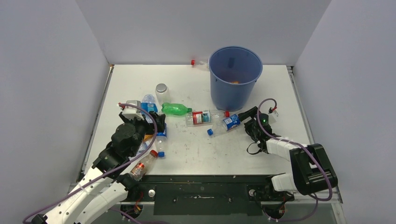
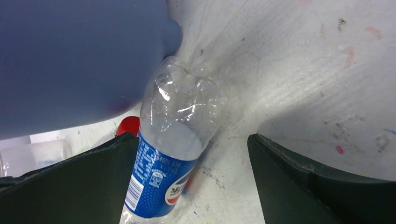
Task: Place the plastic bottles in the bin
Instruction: Pick up the plastic bottle at the center of the board.
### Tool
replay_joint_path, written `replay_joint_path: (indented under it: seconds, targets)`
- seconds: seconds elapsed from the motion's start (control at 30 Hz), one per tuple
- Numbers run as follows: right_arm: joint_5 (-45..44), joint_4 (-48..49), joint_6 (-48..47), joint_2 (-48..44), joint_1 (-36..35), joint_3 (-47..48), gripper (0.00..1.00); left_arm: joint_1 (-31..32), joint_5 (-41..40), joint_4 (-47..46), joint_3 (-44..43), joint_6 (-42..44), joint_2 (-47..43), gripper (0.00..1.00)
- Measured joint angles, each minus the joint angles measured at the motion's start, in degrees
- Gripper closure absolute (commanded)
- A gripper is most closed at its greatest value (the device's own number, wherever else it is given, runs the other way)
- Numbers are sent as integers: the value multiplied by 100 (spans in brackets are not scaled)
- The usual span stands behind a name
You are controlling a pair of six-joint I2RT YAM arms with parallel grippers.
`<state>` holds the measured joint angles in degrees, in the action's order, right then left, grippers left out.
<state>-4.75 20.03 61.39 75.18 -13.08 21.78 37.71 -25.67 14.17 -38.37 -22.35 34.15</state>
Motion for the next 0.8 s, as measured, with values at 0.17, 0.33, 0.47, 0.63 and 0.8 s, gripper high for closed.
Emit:
replay_joint_path:
  seconds: [0.17,0.33,0.47,0.63,0.8]
  targets:
    - [122,365,127,614,46,212,9,0,17,26,0,-20,-17,4]
    - [280,986,273,1119,105,352,2,0,28,26,0,-52,-20,4]
    - [439,1517,352,1429,107,367,13,0,44,24,0,-59,-20,4]
    - [601,1792,382,1598,111,328,33,0,70,24,0,-61,-20,4]
    - [741,2081,380,1613,111,72,50,0,107,22,0,-72,-22,4]
